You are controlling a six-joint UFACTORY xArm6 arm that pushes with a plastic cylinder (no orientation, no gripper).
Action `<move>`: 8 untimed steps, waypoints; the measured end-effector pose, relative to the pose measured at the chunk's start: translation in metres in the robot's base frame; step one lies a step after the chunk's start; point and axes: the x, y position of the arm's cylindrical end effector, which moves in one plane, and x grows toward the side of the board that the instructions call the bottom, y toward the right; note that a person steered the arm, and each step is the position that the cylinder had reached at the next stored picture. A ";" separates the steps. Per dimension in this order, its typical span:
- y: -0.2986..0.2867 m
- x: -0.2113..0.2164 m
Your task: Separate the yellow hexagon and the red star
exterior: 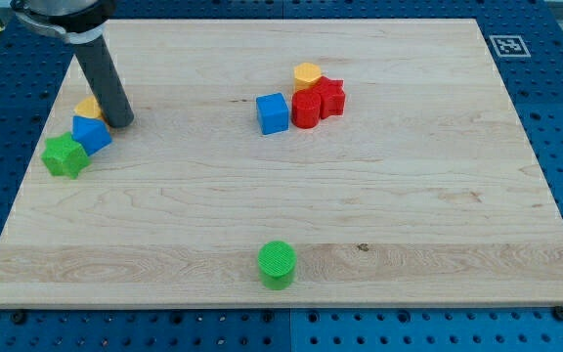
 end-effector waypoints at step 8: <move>0.297 0.028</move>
